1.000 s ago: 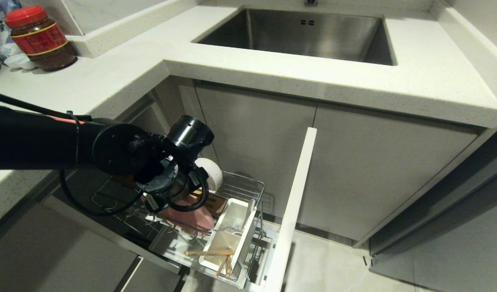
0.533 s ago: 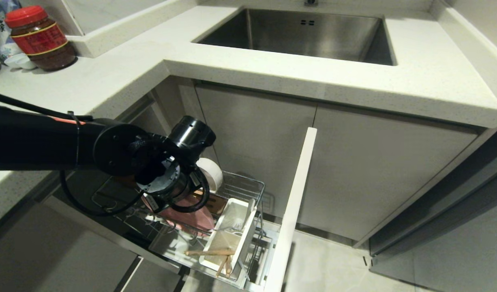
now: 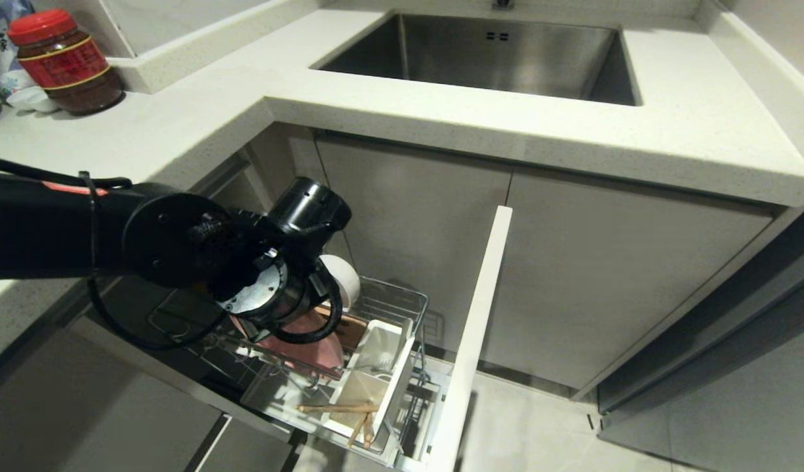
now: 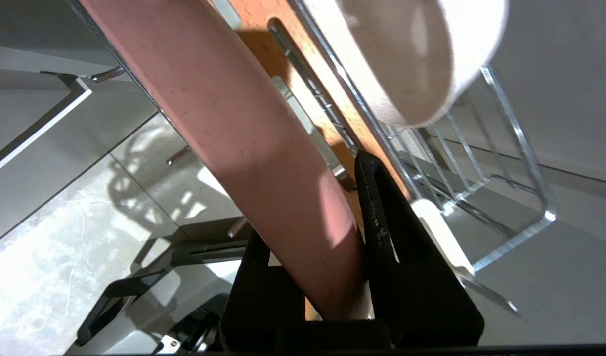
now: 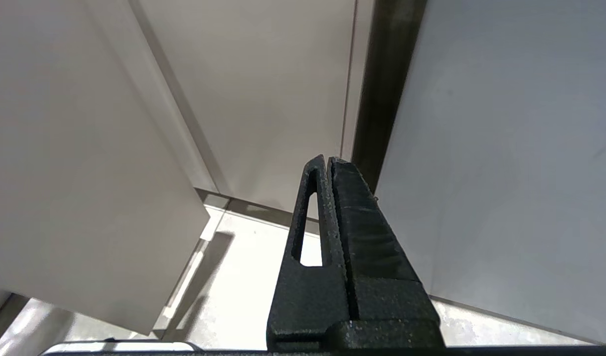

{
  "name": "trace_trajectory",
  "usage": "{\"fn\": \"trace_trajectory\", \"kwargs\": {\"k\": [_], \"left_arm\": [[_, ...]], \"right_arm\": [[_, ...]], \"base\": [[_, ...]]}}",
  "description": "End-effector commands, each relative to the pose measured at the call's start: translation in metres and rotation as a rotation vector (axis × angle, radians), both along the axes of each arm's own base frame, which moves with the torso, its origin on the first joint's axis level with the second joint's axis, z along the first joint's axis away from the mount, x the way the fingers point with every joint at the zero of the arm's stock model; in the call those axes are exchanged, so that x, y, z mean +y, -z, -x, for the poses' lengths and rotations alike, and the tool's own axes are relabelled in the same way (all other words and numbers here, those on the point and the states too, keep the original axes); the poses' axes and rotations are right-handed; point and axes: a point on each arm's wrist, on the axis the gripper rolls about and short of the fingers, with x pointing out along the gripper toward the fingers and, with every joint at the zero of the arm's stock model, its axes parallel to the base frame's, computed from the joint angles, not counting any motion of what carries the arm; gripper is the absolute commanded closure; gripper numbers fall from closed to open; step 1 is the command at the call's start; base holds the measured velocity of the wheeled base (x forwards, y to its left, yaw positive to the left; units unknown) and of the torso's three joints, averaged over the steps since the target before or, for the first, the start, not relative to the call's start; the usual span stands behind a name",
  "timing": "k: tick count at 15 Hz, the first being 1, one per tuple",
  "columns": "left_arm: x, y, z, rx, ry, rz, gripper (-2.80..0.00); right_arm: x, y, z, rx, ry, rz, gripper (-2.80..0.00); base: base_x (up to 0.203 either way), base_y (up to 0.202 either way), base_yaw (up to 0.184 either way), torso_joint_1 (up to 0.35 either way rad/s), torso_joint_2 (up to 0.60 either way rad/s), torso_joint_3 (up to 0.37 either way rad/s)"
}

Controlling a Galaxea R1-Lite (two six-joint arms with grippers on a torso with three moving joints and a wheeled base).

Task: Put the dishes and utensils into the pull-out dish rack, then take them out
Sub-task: Take the plate out of the cupboard

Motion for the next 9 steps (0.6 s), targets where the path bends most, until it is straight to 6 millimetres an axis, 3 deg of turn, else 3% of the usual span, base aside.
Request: {"fn": "trace_trajectory", "kwargs": {"k": [1,7,9], "left_arm": [[0.003,-0.017,0.012,-0.046,0.009,0.032,0.0],[0.008,-0.055,0.046,-0.166,0.048,0.088,0.0],[0.009,-0.074,0.068,-0.2,0.097,0.121,0.0]], "right_arm": [[0.0,0.007,-0.002,0.026,0.0,0.0,0.0],[0.0,0.007,-0.002,0.026,-0.001,0.0,0.0],[0.0,0.007,-0.002,0.027,0.0,0.0,0.0]], "base": [[0.0,0.0,0.0,0.0,0.0,0.0],[0.0,0.0,0.0,0.0,0.0,0.0],[0.0,0.0,0.0,0.0,0.0,0.0]]}}
